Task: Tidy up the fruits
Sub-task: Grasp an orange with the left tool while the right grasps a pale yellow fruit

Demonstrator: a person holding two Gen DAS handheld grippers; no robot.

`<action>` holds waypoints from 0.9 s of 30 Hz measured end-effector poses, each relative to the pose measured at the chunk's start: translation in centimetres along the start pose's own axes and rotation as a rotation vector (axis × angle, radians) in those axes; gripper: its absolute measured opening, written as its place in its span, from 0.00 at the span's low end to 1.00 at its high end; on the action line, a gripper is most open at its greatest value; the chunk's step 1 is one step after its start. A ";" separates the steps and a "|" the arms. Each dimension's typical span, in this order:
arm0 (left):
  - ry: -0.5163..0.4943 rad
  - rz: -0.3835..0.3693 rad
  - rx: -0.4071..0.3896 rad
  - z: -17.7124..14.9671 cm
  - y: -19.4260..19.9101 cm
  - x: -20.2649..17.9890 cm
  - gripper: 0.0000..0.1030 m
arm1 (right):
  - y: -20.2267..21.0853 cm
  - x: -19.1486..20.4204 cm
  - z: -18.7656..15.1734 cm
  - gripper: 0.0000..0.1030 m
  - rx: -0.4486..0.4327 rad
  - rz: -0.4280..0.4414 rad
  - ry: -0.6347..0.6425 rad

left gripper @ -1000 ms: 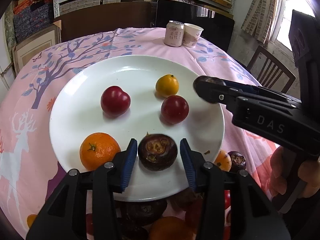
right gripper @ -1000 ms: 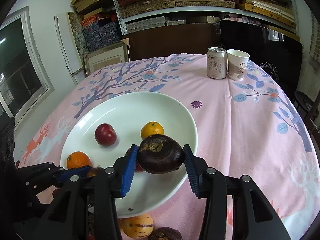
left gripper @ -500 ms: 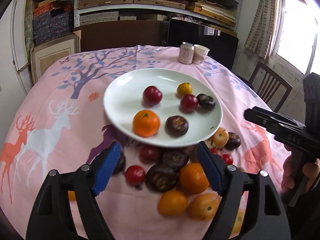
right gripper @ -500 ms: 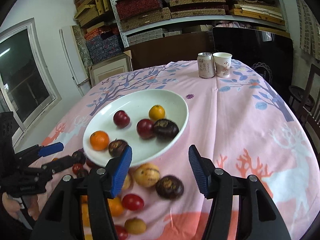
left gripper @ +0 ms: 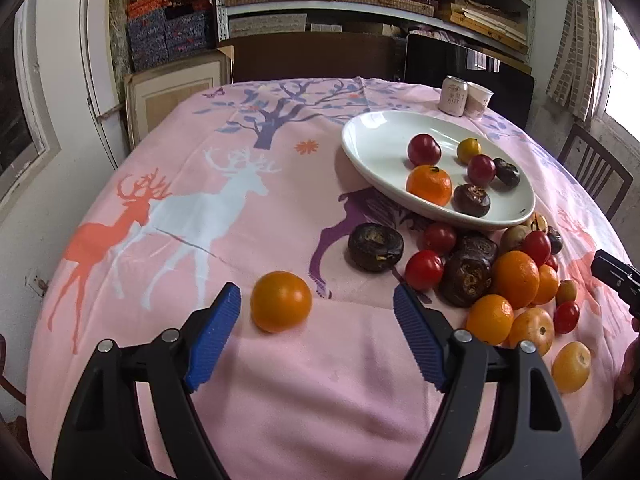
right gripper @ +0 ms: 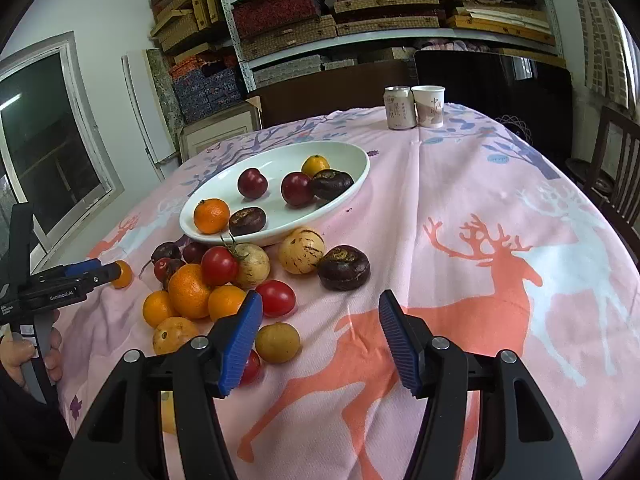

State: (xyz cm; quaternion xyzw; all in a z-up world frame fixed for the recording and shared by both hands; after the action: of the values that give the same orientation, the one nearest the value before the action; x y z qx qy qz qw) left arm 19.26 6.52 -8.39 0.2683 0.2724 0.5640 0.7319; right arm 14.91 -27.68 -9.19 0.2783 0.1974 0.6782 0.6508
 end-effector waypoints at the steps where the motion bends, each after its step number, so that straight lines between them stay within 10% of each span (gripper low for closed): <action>1: -0.017 0.033 -0.001 0.1 -0.1 0.1 0.74 | -0.1 -0.2 0.0 0.59 0.006 0.002 -0.014; 6: 0.003 0.053 0.063 0.2 -2.3 1.6 0.71 | -0.5 -0.3 -0.1 0.59 0.027 0.008 -0.027; 11: 0.009 0.013 0.119 0.1 -3.5 1.7 0.37 | -0.6 -0.3 -0.1 0.59 0.033 0.017 -0.029; 27: -0.046 -0.115 0.015 -1.3 -1.1 -2.9 0.36 | 0.8 3.8 -2.8 0.59 0.115 0.172 0.138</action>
State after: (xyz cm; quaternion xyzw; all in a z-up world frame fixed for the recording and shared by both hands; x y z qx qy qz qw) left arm 18.46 3.56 -9.75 0.2706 0.2745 0.5128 0.7671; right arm 12.50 -23.75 -10.40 0.2836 0.2558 0.7366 0.5581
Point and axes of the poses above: each gripper's, at about its wrist camera, not at the fingertips, and y roughly against the way its jaws point, x to its left, z to its top, the point moved 2 cm from there along -y, roughly the way its jaws point, and after that the axes turned 11 degrees about -z, right-handed, at the moved point
